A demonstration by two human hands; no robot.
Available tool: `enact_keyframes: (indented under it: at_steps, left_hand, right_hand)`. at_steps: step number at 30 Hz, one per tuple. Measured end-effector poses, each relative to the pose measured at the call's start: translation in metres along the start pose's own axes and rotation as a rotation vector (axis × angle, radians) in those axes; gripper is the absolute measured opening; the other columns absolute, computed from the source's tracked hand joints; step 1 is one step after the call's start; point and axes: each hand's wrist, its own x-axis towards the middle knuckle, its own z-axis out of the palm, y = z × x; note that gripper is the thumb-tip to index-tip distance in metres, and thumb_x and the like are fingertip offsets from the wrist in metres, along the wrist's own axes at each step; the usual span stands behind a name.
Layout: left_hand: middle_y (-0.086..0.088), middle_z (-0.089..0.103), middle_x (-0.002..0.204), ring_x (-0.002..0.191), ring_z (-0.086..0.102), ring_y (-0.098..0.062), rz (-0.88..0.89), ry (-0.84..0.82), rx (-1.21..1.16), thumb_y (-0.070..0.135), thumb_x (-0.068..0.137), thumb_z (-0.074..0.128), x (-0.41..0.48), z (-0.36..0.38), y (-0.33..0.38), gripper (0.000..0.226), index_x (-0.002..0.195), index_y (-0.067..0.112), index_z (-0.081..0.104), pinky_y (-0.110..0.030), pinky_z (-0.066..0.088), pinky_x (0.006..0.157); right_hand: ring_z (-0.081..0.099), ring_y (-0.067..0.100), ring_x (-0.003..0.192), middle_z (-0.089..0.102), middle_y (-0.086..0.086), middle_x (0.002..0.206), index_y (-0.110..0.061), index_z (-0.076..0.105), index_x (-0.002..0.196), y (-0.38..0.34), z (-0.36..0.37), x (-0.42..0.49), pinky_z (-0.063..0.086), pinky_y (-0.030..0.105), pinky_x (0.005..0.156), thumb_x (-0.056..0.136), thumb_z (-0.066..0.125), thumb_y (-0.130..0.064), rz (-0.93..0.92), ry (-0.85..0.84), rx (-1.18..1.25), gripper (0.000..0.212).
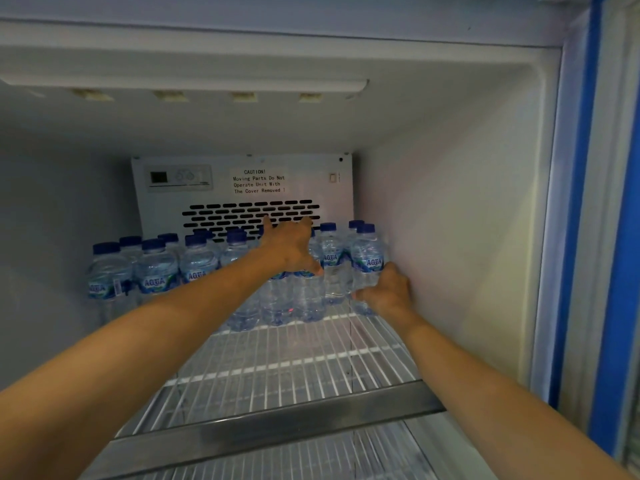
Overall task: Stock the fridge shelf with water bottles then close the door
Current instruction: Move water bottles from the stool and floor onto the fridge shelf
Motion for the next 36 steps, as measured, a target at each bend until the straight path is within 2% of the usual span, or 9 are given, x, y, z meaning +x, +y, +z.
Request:
enact_keyframes:
  at_steps: [10,16,19,22,24,27,29,33,36]
  left_hand:
    - [-0.011,0.055,0.128,0.125,0.046,-0.033,-0.029,-0.008,0.044,0.056,0.075,0.069,-0.008,-0.002,0.008,0.098,0.145,0.011,0.019,-0.062,0.003,0.114]
    - [-0.017,0.039,0.144,0.137,0.029,-0.035,-0.031,0.195,0.148,0.061,0.074,0.066,-0.024,0.005,0.008,0.100,0.147,0.013,0.019,-0.061,0.001,0.113]
    - [-0.017,0.046,0.136,0.130,0.038,-0.035,0.042,0.417,0.138,0.044,0.080,0.069,-0.043,0.013,0.013,0.074,0.138,0.009,0.038,-0.059,0.010,0.114]
    - [-0.017,0.059,0.115,0.111,0.053,-0.036,0.256,0.593,0.023,0.017,0.079,0.071,-0.066,0.026,0.018,0.041,0.117,0.005,0.059,-0.054,0.033,0.107]
    - [-0.011,0.060,0.117,0.112,0.053,-0.029,0.315,0.407,-0.098,0.018,0.085,0.065,-0.089,0.032,0.022,0.034,0.117,0.010,0.059,-0.042,0.040,0.100]
    - [-0.003,0.060,0.118,0.103,0.057,-0.019,0.192,0.009,-0.233,0.030,0.088,0.062,-0.122,0.037,0.015,0.032,0.119,0.021,0.058,-0.033,0.049,0.087]
    - [-0.001,0.063,0.111,0.093,0.059,-0.016,0.111,-0.137,-0.309,0.034,0.088,0.063,-0.142,0.038,0.002,0.029,0.115,0.024,0.060,-0.028,0.048,0.080]
    - [-0.005,0.068,0.103,0.085,0.061,-0.016,0.022,-0.119,-0.351,0.027,0.086,0.066,-0.187,0.031,-0.028,0.024,0.109,0.019,0.066,-0.031,0.052,0.083]
    - [-0.008,0.071,0.097,0.087,0.065,-0.020,-0.015,0.058,-0.390,0.018,0.085,0.064,-0.236,0.021,-0.048,0.021,0.105,0.012,0.068,-0.035,0.053,0.084]
  right_hand:
    - [0.060,0.030,0.108,0.058,0.016,0.122,-0.002,0.042,0.126,-0.005,-0.007,-0.005,0.047,0.027,0.078,0.070,0.082,-0.007,0.036,-0.044,-0.021,0.068]
    - [0.060,0.030,0.109,0.058,0.015,0.123,-0.003,0.042,0.127,-0.005,-0.009,-0.007,0.047,0.027,0.080,0.072,0.082,-0.008,0.044,-0.069,-0.021,0.068]
    - [0.060,0.029,0.108,0.058,0.015,0.123,-0.003,0.042,0.126,-0.005,-0.010,-0.008,0.048,0.028,0.079,0.073,0.080,-0.008,0.054,-0.078,-0.003,0.065]
    - [0.060,0.023,0.099,0.060,0.010,0.113,-0.001,0.047,0.120,-0.005,-0.008,-0.009,0.046,0.025,0.073,0.074,0.079,-0.005,0.082,-0.068,0.037,0.057]
    - [0.063,0.023,0.102,0.063,0.010,0.117,0.004,0.050,0.124,-0.008,-0.007,-0.014,0.048,0.026,0.074,0.073,0.081,-0.011,0.133,-0.100,0.005,0.061]
    - [0.061,0.027,0.114,0.059,0.015,0.129,0.005,0.048,0.132,-0.019,-0.014,-0.030,0.047,0.024,0.076,0.081,0.076,-0.021,0.205,-0.201,-0.184,0.063]
    - [0.059,0.026,0.117,0.056,0.015,0.134,0.003,0.047,0.135,-0.028,-0.019,-0.044,0.045,0.022,0.077,0.087,0.069,-0.018,0.185,-0.259,-0.262,0.056]
    - [0.054,0.029,0.123,0.049,0.015,0.141,0.001,0.039,0.141,-0.044,-0.020,-0.089,0.047,0.029,0.090,0.090,0.065,-0.015,0.142,-0.354,-0.378,0.059]
    - [0.062,0.031,0.106,0.061,0.018,0.121,-0.002,0.056,0.122,-0.064,-0.007,-0.139,0.049,0.032,0.081,0.088,0.064,-0.014,0.024,-0.382,-0.392,0.037]
